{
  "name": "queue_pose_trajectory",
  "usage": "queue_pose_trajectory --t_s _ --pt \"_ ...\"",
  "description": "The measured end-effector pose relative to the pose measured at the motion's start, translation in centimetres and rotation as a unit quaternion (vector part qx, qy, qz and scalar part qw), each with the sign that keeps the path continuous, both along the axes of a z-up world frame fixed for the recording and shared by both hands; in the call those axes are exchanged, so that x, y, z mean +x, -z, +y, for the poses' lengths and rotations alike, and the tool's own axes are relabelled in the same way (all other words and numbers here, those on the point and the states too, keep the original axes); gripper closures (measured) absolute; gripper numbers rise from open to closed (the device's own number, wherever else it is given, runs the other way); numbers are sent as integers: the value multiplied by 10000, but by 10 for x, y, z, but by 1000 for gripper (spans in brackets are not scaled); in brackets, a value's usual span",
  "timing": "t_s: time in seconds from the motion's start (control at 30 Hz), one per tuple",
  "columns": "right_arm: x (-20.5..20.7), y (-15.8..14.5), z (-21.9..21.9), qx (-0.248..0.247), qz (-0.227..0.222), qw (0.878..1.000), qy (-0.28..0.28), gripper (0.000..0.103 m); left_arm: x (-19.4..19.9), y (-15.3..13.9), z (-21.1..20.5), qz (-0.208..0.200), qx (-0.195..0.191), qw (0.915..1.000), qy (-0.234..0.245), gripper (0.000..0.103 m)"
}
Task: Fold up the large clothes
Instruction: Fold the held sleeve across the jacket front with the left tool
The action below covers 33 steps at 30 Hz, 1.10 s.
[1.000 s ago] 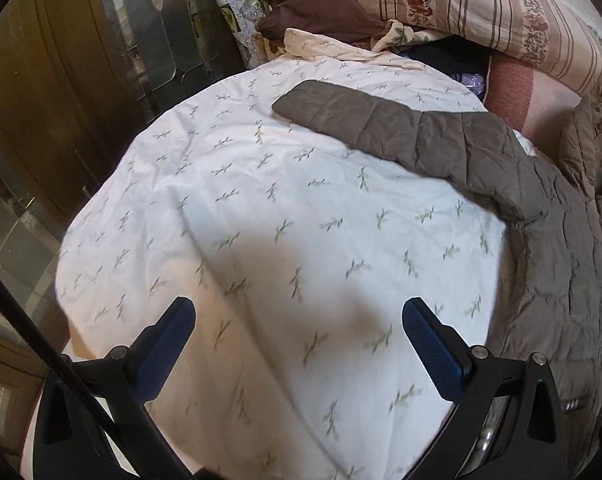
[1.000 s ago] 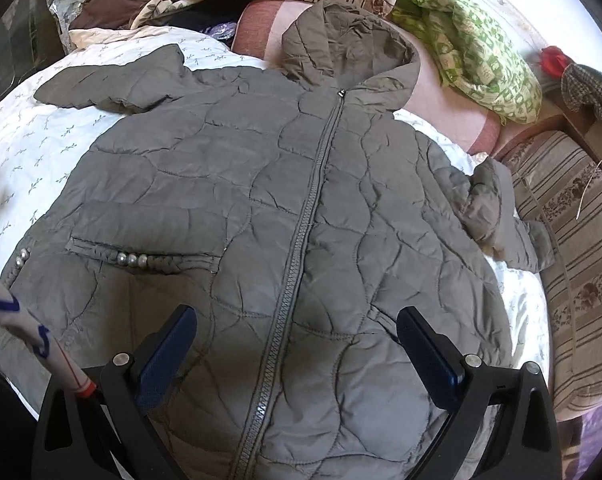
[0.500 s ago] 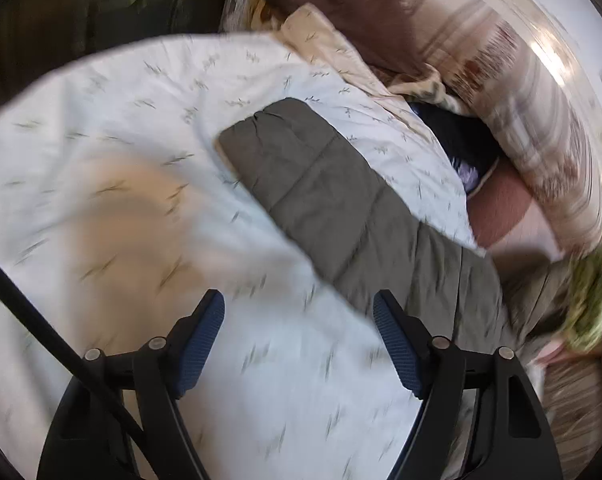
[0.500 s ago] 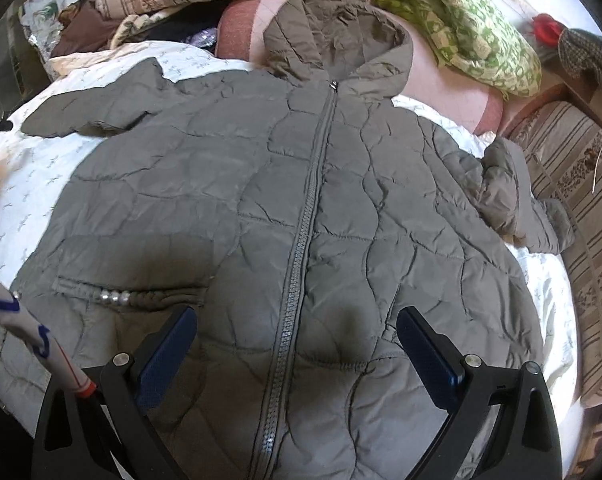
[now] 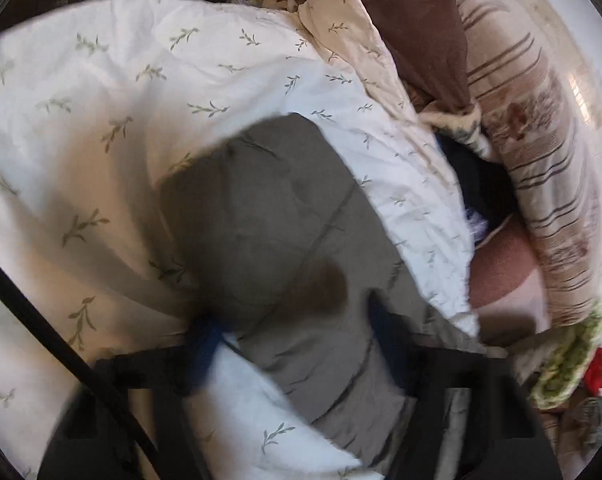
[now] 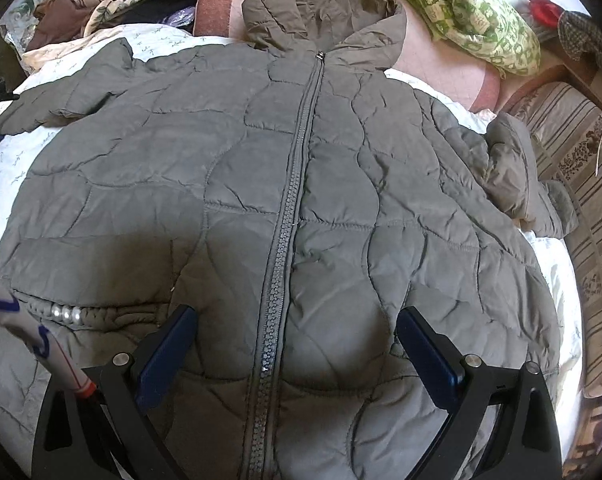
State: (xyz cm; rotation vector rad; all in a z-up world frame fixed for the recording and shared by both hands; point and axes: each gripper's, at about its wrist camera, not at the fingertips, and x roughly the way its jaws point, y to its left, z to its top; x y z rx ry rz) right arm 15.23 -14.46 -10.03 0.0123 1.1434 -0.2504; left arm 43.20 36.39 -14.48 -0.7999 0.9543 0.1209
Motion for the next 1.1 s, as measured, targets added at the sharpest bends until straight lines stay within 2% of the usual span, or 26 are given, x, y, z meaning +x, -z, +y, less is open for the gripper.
queue_pose_trajectory --t_s 0.03,0.13,0.23,0.33,0.4,0.5,0.6,0.67,0.7,0.77,0.83,0.9,0.97,1.1 --pt "0 1 0 1 1 10000 9 1 1 -3 -4 95 47 9999 101 83" --pt "-1 -3 -1 18 -64 10000 0 3 -9 -32 -25 -103 102 9995 285 89" --pt "-8 -13 -4 90 -258 9996 -1 3 -23 -65 -54 -388 57 9974 599 91" --pt "-18 -26 -13 168 -497 9986 82 3 -42 -102 -102 -725 18 9915 1076 92" --pt "-25 -32 -20 211 -614 9977 173 3 -56 -126 -149 -922 -41 9829 1590 92" --pt "-37 -40 -33 272 -746 9962 349 3 -78 -143 -219 -1050 -116 9672 2312 92" --pt "-53 -45 -49 335 -841 9943 557 3 -97 -141 -280 -1056 -307 9498 2928 92" --pt "-65 -47 -64 409 -880 9924 754 3 -112 -127 -332 -929 -219 9383 3323 92" --pt "-71 -47 -71 442 -886 9916 838 3 -116 -121 -345 -869 -198 9359 3409 92" --pt "-85 -47 -88 533 -872 9890 1068 3 -128 -96 -385 -577 77 9306 3614 89" --pt "-95 -47 -103 592 -858 9866 1256 3 -138 -75 -410 -309 636 9297 3616 78" --pt "-107 -46 -118 650 -826 9840 1436 3 -151 -58 -425 -52 1018 9249 3663 71" --pt "-116 -45 -132 716 -811 9820 1549 3 -166 -51 -429 45 1074 9219 3723 67" --pt "-123 -51 -144 640 -940 9818 1520 3 -214 -69 -419 -200 1367 9180 3717 48"
